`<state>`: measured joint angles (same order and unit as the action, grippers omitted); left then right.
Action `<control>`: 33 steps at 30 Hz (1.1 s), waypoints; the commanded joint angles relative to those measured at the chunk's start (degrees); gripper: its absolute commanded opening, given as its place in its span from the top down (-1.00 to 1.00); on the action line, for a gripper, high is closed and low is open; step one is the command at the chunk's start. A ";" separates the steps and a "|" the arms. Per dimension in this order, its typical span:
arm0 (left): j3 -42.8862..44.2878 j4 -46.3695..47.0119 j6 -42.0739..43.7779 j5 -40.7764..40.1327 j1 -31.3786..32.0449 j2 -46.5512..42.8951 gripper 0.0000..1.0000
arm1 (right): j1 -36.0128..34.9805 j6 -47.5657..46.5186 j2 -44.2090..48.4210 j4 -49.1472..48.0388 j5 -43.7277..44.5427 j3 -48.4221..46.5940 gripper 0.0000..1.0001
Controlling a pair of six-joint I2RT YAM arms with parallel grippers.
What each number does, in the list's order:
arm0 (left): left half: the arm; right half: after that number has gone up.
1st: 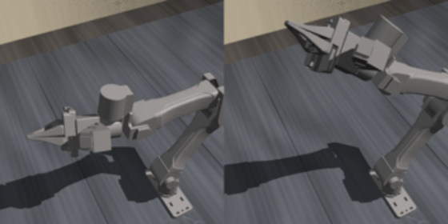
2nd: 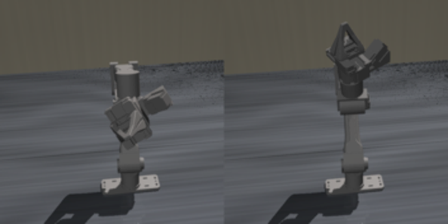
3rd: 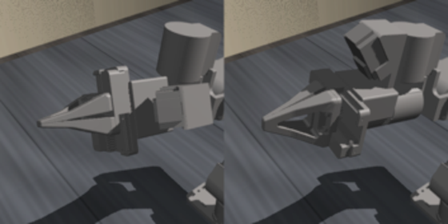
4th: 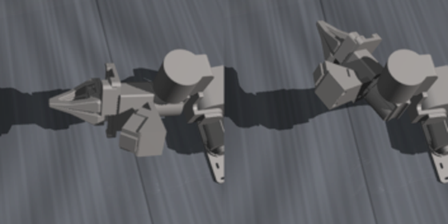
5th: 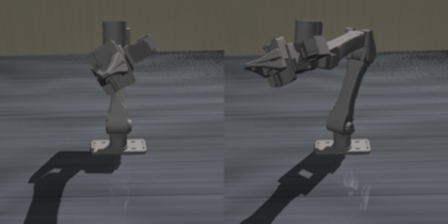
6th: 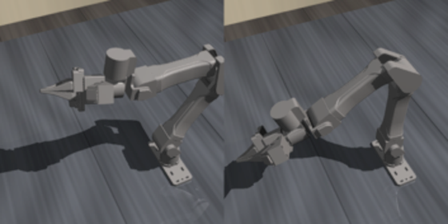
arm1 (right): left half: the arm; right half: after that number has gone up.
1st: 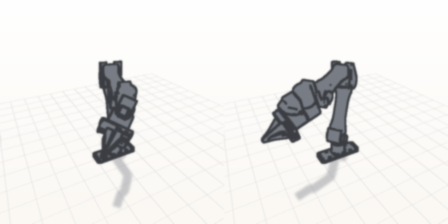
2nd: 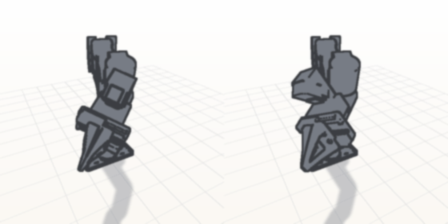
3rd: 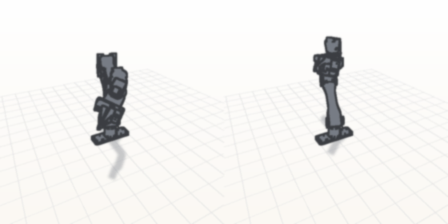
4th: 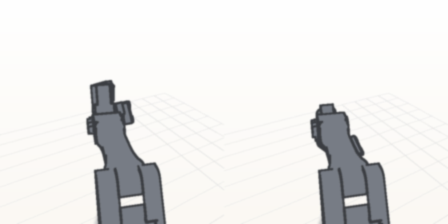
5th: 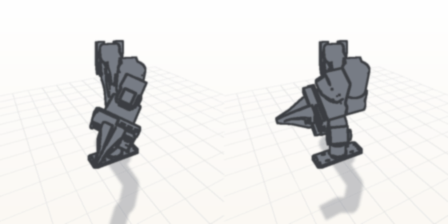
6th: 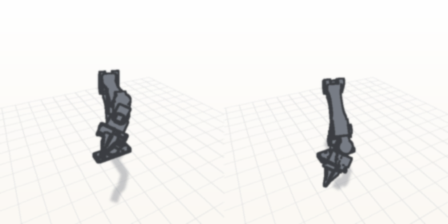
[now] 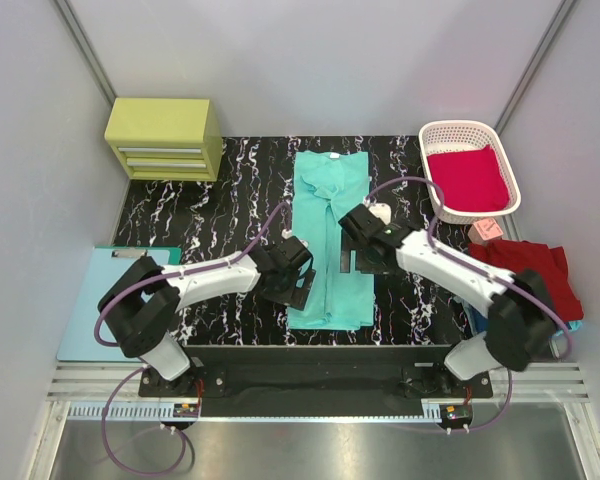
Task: Fold and stack the t-shirts
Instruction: Grab the bottom of the folded rectangular tshirt with both arms
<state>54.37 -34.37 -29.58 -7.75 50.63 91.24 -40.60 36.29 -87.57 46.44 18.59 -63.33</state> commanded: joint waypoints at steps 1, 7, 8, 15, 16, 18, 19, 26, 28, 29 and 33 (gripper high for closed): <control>-1.11 1.85 -1.18 1.42 0.34 -2.30 -0.89 | -3.25 7.03 8.10 3.74 2.85 1.53 -0.99; -4.00 3.69 -3.72 2.12 2.19 -1.25 -0.88 | -5.98 12.30 12.33 4.72 0.92 9.43 -0.97; -4.18 4.22 -4.51 2.30 2.63 -0.72 -0.87 | -7.11 12.92 12.68 4.72 0.57 10.67 -0.96; -4.54 6.95 -6.54 2.39 4.39 -0.54 -0.82 | -10.11 17.14 16.99 2.88 0.13 18.41 -0.81; -4.01 6.95 -6.71 2.47 4.65 -0.28 -0.82 | -10.03 17.32 17.34 2.78 0.22 19.20 -0.80; -3.40 6.86 -7.07 2.56 5.61 0.78 -0.80 | -10.03 17.32 18.04 2.52 0.48 19.73 -0.80; -3.04 6.86 -7.24 2.39 5.97 1.04 -0.79 | -10.11 17.41 18.22 2.35 0.57 20.17 -0.80; -2.43 6.77 -8.56 2.04 7.99 3.06 -0.76 | -10.11 17.06 17.17 -2.66 -0.39 23.25 -0.79; -2.69 6.69 -8.91 1.95 8.17 3.07 -0.76 | -10.11 16.79 16.12 -5.12 -1.27 23.69 -0.79; -2.78 6.68 -9.09 1.95 8.17 2.89 -0.75 | -10.11 16.62 15.68 -6.34 -1.62 23.78 -0.79; -3.48 6.25 -9.18 1.25 8.26 1.66 -0.75 | -10.29 15.83 14.36 -7.67 -1.45 22.47 -0.78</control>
<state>51.88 -29.41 -36.58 -7.79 58.39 92.12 -50.26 52.12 -72.62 42.78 16.88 -39.59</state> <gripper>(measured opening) 0.878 0.893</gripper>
